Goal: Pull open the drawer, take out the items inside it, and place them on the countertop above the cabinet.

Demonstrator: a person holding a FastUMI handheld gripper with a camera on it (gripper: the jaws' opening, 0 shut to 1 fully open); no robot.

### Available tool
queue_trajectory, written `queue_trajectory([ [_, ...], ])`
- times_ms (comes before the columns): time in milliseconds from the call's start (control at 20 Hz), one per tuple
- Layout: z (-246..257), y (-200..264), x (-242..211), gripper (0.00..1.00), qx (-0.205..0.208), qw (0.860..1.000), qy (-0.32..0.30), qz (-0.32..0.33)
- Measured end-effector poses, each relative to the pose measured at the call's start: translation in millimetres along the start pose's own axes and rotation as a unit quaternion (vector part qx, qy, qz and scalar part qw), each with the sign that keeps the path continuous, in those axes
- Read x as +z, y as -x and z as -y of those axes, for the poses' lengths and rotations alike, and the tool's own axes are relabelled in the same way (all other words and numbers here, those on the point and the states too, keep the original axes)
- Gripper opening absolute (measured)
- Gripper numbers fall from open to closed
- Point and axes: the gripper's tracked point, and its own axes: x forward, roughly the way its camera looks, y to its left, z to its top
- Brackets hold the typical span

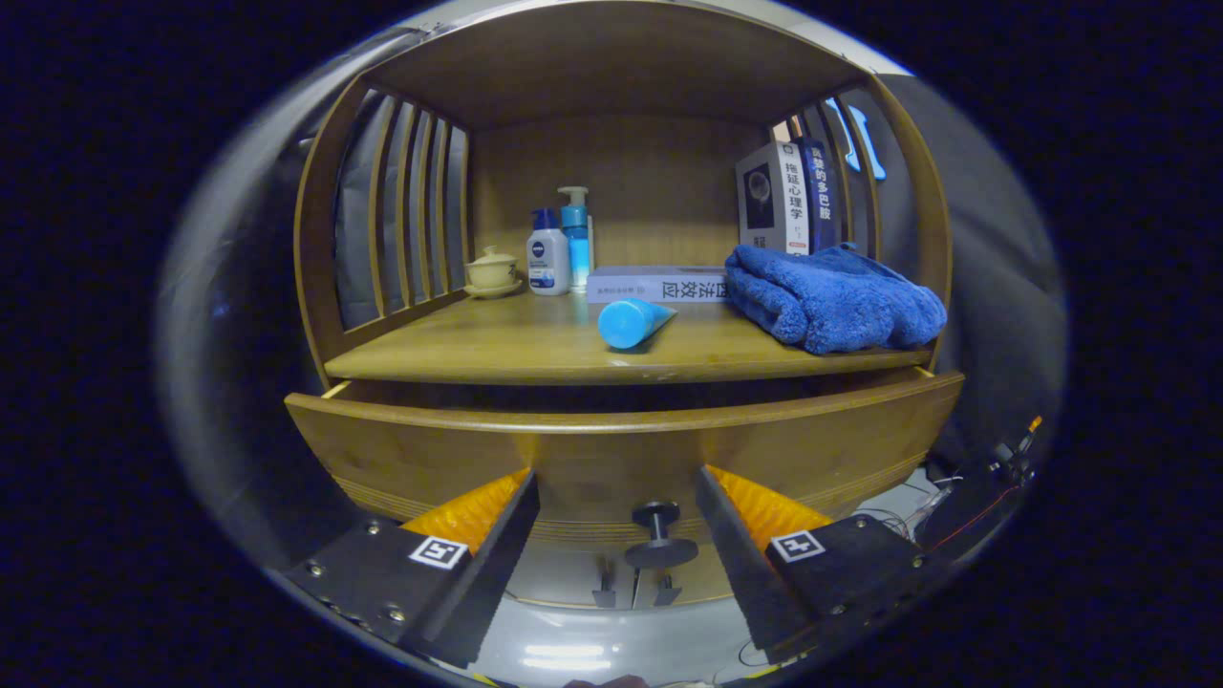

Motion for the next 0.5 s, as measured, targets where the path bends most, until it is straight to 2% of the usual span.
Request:
queue_trajectory([
  [500,-1,-14,6,1.0,0.003,1.0,-0.01,-0.001],
])
